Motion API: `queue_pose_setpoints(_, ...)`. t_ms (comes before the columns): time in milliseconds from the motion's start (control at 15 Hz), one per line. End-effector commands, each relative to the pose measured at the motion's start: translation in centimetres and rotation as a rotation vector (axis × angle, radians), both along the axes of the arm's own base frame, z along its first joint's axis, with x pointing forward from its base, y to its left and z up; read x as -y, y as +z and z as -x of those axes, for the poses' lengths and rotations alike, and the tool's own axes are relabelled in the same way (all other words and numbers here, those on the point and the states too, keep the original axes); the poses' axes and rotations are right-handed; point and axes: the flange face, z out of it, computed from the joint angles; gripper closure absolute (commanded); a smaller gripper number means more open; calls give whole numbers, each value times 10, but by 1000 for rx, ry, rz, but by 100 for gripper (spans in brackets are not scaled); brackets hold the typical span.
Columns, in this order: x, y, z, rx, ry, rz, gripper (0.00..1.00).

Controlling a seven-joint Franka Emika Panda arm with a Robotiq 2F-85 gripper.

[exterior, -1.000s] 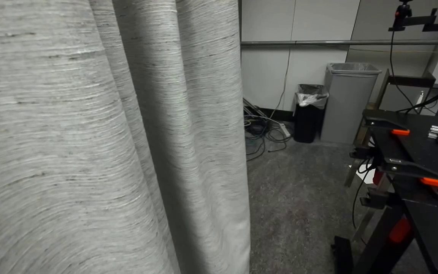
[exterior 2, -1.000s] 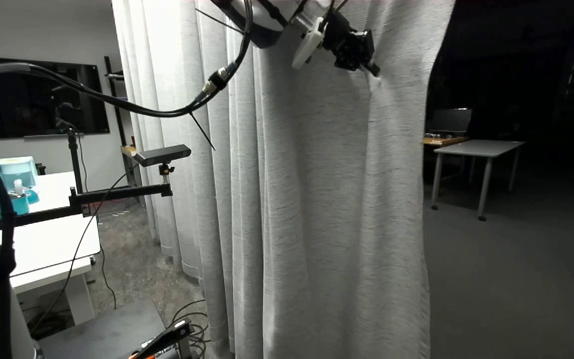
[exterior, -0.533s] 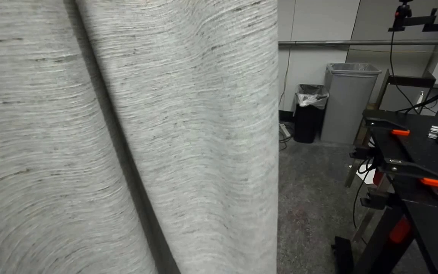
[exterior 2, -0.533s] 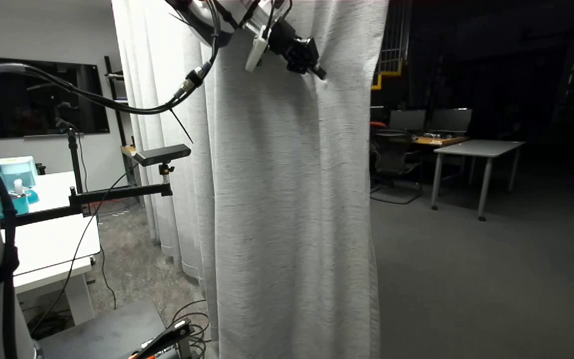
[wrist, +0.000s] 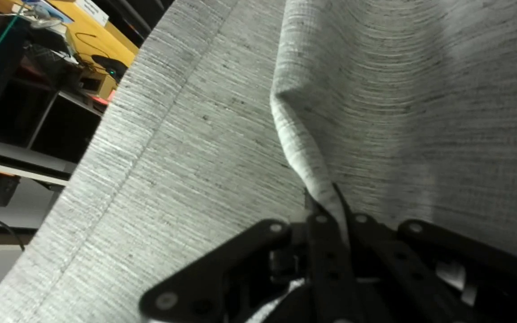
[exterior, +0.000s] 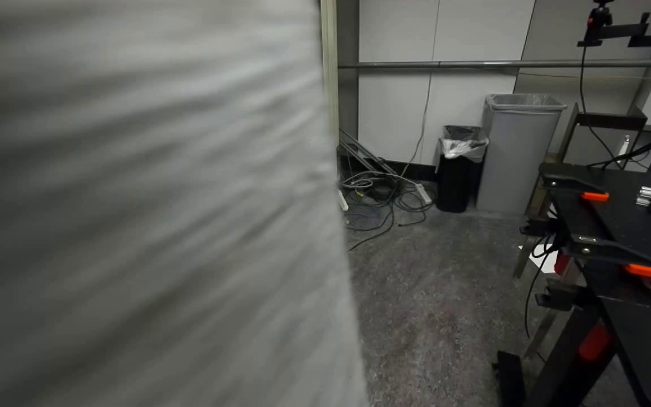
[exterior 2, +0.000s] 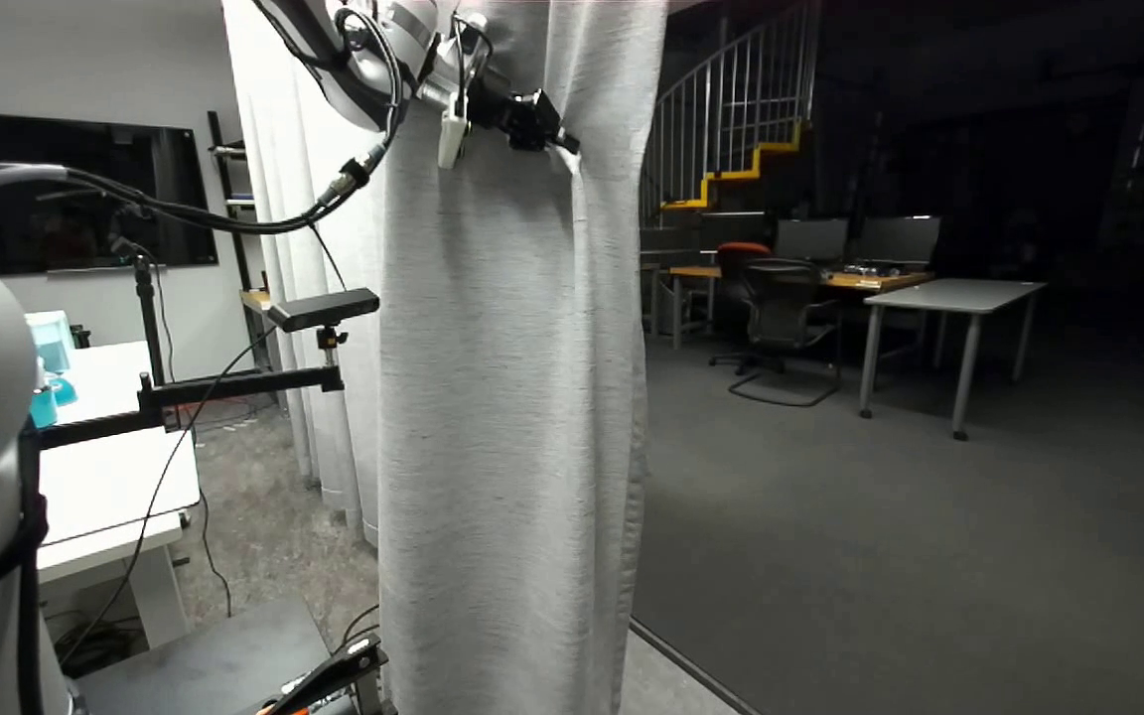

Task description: Move the curtain to the left

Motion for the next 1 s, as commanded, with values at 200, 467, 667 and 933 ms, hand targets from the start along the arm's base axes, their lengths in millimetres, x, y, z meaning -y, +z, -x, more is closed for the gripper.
queue_pose_setpoints(200,-81,-5,-4,124,30,48,100)
queue_pose_setpoints(467,-114,-5,-1,167,71,55,100)
queue_pose_setpoints(667,-141,-8,8,199,106,59,100)
queue_pose_setpoints(933,-170,-12,19,245,155,76,100)
